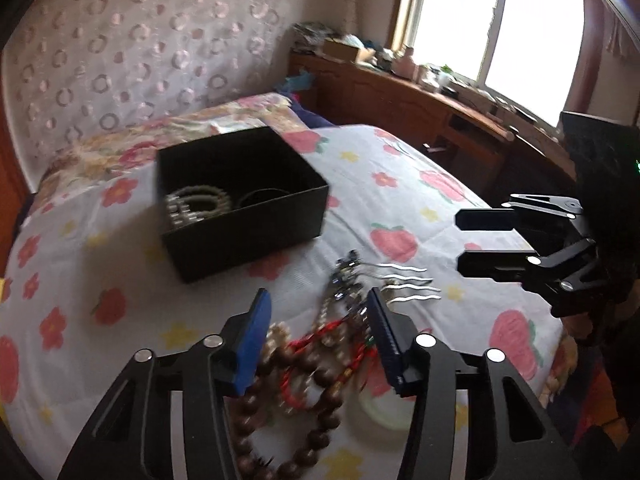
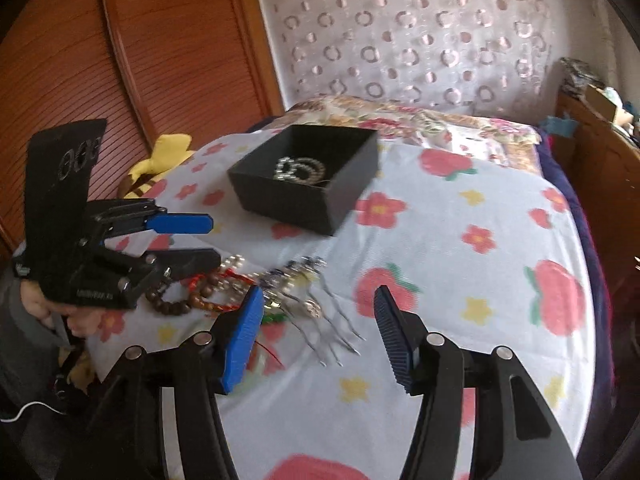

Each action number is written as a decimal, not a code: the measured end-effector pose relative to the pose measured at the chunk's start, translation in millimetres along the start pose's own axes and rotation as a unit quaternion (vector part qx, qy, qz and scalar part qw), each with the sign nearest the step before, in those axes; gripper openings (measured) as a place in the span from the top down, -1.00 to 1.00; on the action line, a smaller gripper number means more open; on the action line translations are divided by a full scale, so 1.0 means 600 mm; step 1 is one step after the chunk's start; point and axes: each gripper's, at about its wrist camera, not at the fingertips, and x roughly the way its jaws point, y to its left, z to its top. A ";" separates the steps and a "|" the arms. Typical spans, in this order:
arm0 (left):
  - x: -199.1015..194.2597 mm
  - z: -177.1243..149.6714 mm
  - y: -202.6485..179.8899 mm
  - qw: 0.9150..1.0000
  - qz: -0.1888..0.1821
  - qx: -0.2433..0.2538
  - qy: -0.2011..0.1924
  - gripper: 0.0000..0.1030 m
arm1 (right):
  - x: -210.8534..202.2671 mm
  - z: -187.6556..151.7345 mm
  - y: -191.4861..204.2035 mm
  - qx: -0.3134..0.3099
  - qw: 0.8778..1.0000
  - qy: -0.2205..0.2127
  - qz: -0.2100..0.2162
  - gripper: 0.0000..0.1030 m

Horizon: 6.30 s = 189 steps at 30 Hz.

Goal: Organize jewelry
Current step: 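Grasp the blue-stone hair comb with the left gripper and lift it, then carry the hair comb toward the black box with the left gripper while the right gripper grasps the gold ring, then lower the hair comb into the black box with the left gripper while the right carries the ring, then grasp the wooden bead bracelet with the left gripper and lift it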

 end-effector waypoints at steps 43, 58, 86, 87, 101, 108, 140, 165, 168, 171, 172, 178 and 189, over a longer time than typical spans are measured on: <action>-0.069 0.119 -0.083 0.957 0.193 0.217 0.019 0.63 | 0.003 -0.048 0.006 0.020 0.999 -0.019 0.019 -0.16; -0.044 0.086 -0.099 0.890 0.308 0.334 0.041 0.63 | 0.022 -0.048 0.021 0.004 1.000 -0.012 0.018 -0.16; -0.122 0.064 -0.012 0.956 0.239 0.168 -0.020 0.63 | -0.007 -0.131 0.039 -0.045 0.996 0.054 -0.059 0.31; -0.122 0.065 -0.012 0.957 0.238 0.167 -0.020 0.63 | -0.008 -0.131 0.039 -0.047 0.996 0.053 -0.063 0.57; -0.097 0.121 0.023 0.970 0.211 0.107 -0.059 0.63 | -0.020 -0.031 0.045 -0.075 0.996 -0.003 -0.057 0.58; -0.021 0.160 0.062 0.975 0.199 0.074 -0.059 0.63 | 0.019 0.087 0.043 -0.082 0.995 -0.040 -0.038 0.58; -0.056 0.044 0.133 0.987 0.146 -0.013 -0.069 -0.25 | 0.167 0.221 0.016 -0.071 0.997 -0.038 -0.014 0.29; -0.132 -0.159 0.050 0.991 0.122 -0.044 -0.044 -0.52 | 0.057 -0.064 0.170 -0.085 0.993 0.058 0.066 0.29; -0.133 -0.167 0.051 0.991 0.119 -0.047 -0.039 -0.52 | 0.071 -0.069 0.183 -0.101 0.991 0.073 0.058 0.29; -0.128 -0.171 0.050 0.991 0.118 -0.049 -0.032 -0.52 | 0.072 -0.072 0.194 -0.127 0.989 0.072 0.039 0.44; -0.125 -0.171 0.050 0.992 0.116 -0.049 -0.028 -0.52 | 0.073 -0.071 0.193 -0.131 0.988 0.071 0.032 0.51; -0.105 -0.163 0.037 0.994 0.099 -0.036 -0.014 -0.52 | 0.063 -0.075 0.177 -0.128 0.989 0.065 0.025 0.83; -0.044 -0.144 0.011 0.996 0.082 -0.011 0.030 -0.14 | 0.024 -0.089 0.122 -0.089 0.995 0.042 0.005 0.83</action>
